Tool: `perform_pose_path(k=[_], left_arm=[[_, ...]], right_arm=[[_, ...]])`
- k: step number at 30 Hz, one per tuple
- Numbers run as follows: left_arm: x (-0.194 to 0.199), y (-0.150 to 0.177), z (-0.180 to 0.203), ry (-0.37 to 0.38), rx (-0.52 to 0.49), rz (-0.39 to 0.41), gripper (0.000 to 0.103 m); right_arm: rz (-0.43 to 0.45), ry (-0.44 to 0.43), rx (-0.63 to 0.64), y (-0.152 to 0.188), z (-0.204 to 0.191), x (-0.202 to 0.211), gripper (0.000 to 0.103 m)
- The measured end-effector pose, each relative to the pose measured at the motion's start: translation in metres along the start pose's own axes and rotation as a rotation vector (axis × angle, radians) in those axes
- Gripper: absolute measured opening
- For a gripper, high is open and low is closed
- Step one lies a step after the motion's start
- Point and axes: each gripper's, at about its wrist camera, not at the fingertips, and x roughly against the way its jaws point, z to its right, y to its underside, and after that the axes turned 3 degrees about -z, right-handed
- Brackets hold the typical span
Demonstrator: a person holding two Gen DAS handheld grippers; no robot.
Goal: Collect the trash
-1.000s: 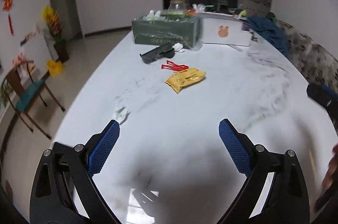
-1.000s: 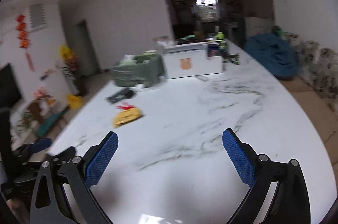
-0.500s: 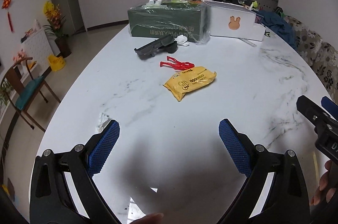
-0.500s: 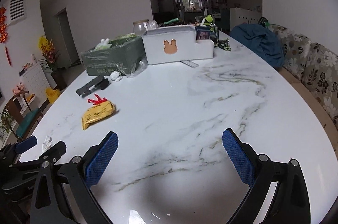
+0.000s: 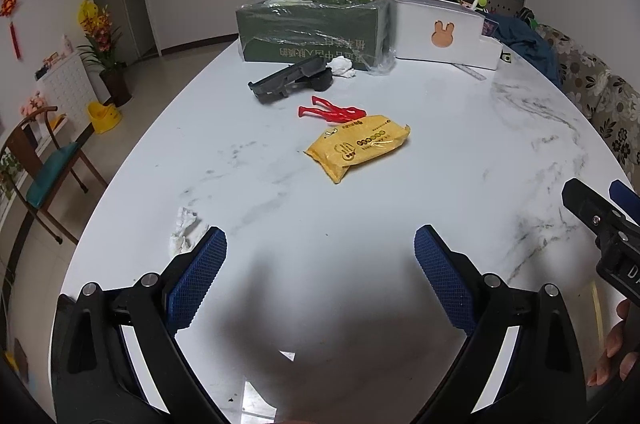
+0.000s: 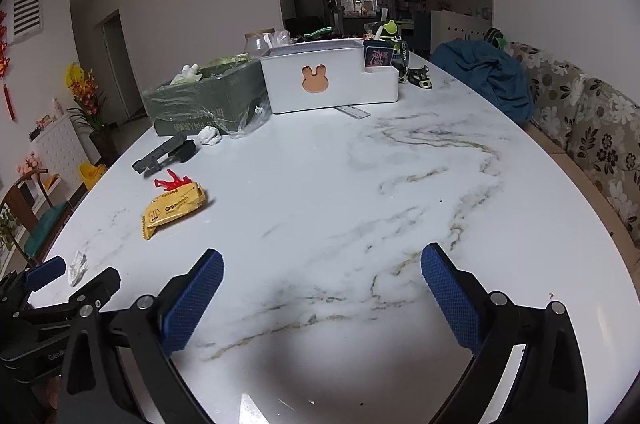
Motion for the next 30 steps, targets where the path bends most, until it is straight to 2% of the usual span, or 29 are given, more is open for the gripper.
perform_pose_path(k=[25,30], left_arm=[[-0.004,0.0004,0.0006,0.015,0.026,-0.012,0.093],[-0.0046,0.0014,0.0023,0.021,0.029,-0.016,0.096]], right_arm=[[-0.022,-0.006,-0.01,0.0037,0.0015,-0.0032,0.098],[-0.021,-0.007,-0.01,0.0043,0.002,-0.0032,0.098]])
